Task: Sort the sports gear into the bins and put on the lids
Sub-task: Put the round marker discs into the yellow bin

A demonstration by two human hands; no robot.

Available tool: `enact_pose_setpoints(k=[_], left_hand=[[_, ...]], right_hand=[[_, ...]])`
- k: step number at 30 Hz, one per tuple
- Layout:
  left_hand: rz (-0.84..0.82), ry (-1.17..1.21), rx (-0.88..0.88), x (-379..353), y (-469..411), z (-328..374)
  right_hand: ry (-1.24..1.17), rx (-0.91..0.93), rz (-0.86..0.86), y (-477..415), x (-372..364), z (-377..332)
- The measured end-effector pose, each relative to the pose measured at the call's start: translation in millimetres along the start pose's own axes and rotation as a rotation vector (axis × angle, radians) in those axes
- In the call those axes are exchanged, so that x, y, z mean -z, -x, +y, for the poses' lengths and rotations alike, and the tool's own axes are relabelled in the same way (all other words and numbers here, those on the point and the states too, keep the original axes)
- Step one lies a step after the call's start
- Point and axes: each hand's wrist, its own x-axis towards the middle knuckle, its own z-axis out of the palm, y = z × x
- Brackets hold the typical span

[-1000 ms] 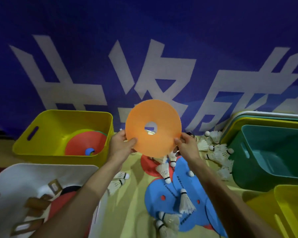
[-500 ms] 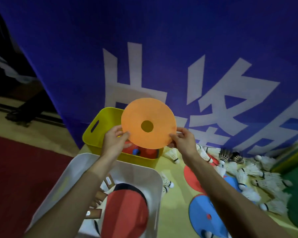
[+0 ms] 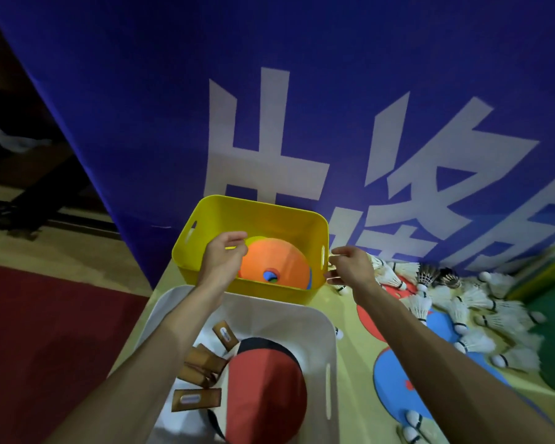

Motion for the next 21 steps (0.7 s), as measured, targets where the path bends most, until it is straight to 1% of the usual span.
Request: enact_pose_setpoints(k=[5, 8, 14, 21], left_hand=[[-0.179, 0.083, -0.031, -22, 17, 1], [-0.251, 0.136, -0.036, -36, 29, 2], [-0.331, 0.152, -0.055, -72, 54, 4], [-0.353, 0.092, -0.121, -120, 92, 17]], right_hand=[[-0.040, -0.009, -0.012, 12, 20, 12], [-0.047, 0.009, -0.032, 22, 41, 22], [-0.058, 0.018, -0.020, 38, 92, 47], [-0.059, 0.037, -0.077, 41, 148, 76]])
